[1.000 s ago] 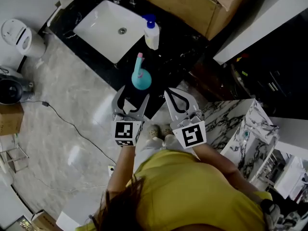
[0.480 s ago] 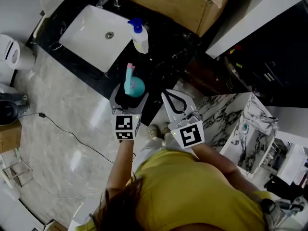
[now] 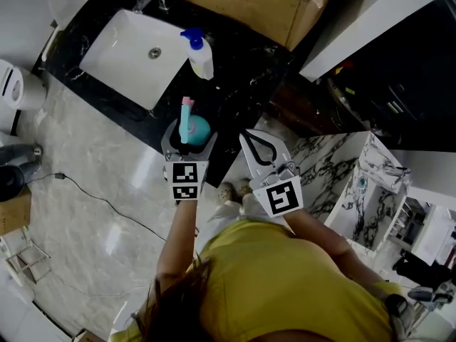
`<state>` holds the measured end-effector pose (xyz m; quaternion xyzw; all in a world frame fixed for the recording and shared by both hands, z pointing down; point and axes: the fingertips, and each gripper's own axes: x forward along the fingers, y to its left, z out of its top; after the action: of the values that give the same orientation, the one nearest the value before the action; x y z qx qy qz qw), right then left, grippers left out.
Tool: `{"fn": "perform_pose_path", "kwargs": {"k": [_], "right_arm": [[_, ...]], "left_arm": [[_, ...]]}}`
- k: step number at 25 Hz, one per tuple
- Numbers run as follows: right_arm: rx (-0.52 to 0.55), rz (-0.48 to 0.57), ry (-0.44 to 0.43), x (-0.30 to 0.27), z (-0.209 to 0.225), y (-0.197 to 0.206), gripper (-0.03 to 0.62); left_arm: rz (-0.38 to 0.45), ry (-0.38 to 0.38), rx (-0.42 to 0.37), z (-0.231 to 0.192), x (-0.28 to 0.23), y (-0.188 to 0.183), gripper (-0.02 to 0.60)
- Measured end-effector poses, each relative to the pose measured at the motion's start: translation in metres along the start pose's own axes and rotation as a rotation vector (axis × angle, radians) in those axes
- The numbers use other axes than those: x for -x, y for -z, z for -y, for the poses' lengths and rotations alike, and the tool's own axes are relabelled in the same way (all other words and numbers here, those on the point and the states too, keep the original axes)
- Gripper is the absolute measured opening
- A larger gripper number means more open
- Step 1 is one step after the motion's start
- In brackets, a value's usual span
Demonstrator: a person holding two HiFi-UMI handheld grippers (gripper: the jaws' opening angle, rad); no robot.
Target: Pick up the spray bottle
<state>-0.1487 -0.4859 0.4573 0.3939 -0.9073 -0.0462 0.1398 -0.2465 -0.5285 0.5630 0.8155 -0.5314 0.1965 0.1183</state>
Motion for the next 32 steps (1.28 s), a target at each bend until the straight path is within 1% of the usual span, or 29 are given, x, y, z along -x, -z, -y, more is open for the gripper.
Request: {"fn": "perform_pose_path", "kwargs": {"k": [1,8,14,25,32], "right_arm": [[0.000,-0.001,0.003,0.001,0.001,0.000,0.002],[0.000,0.010,0.005,0.005,-0.001,-0.002,0.002],[0.004,0.029,-0.007,0.010,-0.009,-0.007,0.002],[0.004,0.100,-0.009,0.022,-0.016,-0.030,0.002],[-0.013,0.135,0.009,0.031,-0.015,-0.048,0.002]], "left_arm": [[-0.001,-0.003,-0.003,-0.001,0.000,0.000,0.407],[0.014,-0.008,-0.037,0.000,0.006,-0.006,0.399],[0.084,-0.034,-0.042,0.002,0.026,-0.030,0.397],[0.190,-0.087,0.000,0.011,0.093,-0.082,0.397],[0.231,-0.155,0.010,0.012,0.139,-0.103,0.397]]}}
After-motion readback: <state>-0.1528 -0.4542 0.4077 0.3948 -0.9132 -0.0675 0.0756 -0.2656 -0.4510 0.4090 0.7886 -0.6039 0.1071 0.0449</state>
